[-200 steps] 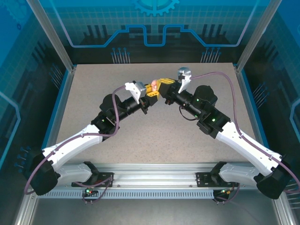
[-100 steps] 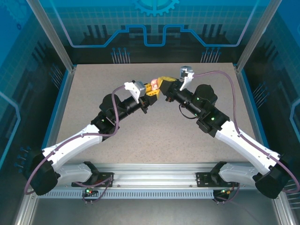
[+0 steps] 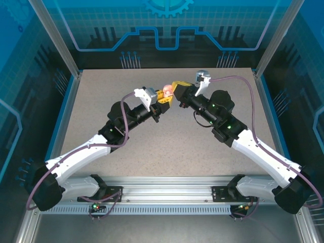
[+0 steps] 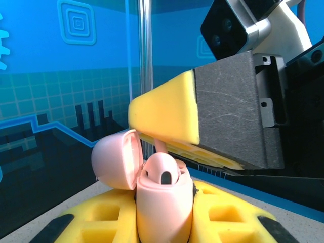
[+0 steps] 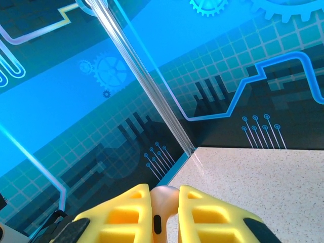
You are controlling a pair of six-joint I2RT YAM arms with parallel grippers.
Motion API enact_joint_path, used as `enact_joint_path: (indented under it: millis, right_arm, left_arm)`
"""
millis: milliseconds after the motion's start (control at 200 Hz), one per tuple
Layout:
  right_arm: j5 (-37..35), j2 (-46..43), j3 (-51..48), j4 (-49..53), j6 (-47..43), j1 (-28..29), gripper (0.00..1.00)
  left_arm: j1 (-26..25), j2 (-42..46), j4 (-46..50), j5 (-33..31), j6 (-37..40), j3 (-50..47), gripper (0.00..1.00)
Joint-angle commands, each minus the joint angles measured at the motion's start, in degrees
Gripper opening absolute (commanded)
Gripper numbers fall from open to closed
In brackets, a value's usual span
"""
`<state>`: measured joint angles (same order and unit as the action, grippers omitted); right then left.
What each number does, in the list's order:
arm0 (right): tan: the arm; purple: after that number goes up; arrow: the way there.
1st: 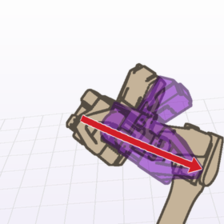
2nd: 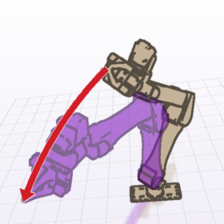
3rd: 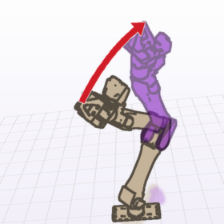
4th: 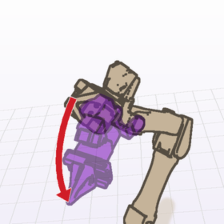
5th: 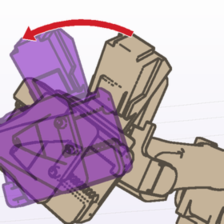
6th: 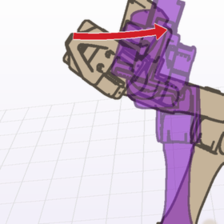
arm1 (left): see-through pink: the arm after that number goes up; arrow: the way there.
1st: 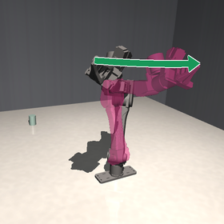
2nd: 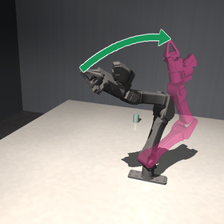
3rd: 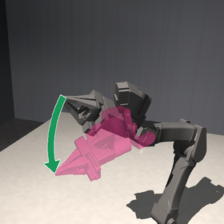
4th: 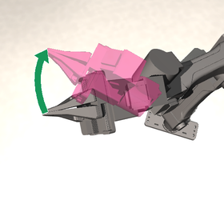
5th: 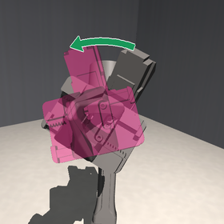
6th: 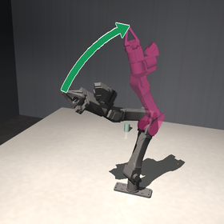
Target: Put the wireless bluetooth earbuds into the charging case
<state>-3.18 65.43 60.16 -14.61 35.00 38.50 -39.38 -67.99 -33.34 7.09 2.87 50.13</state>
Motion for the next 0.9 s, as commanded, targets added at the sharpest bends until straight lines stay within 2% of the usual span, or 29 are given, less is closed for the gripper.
enact_joint_path:
  millis: [0, 230, 365, 650, 895]
  right_arm:
    - [-2.22, -3.13, 0.87, 5.40, 0.70, -1.52, 0.14]
    - [-4.21, -6.15, 5.40, 22.90, 1.44, -5.46, 0.15]
    - [-0.97, -3.44, 5.97, 32.52, 1.57, -8.36, 0.15]
    - [3.22, 11.86, 4.53, 42.71, 1.47, -10.61, 0.13]
    - [6.25, 27.02, 4.43, 43.26, 0.86, -11.08, 0.10]
  left_arm:
    - [-0.62, 1.15, -4.72, -2.39, -0.92, 1.41, 0.00]
    - [-0.64, 1.50, -4.73, -6.15, -0.79, -0.24, 0.00]
    - [-0.66, 2.84, -3.98, -6.94, -0.74, -1.51, 0.00]
    - [-0.64, 4.88, -1.77, -6.95, -0.68, -2.20, 0.00]
    - [-0.62, 4.63, -1.45, -6.82, -0.73, -2.01, 0.00]
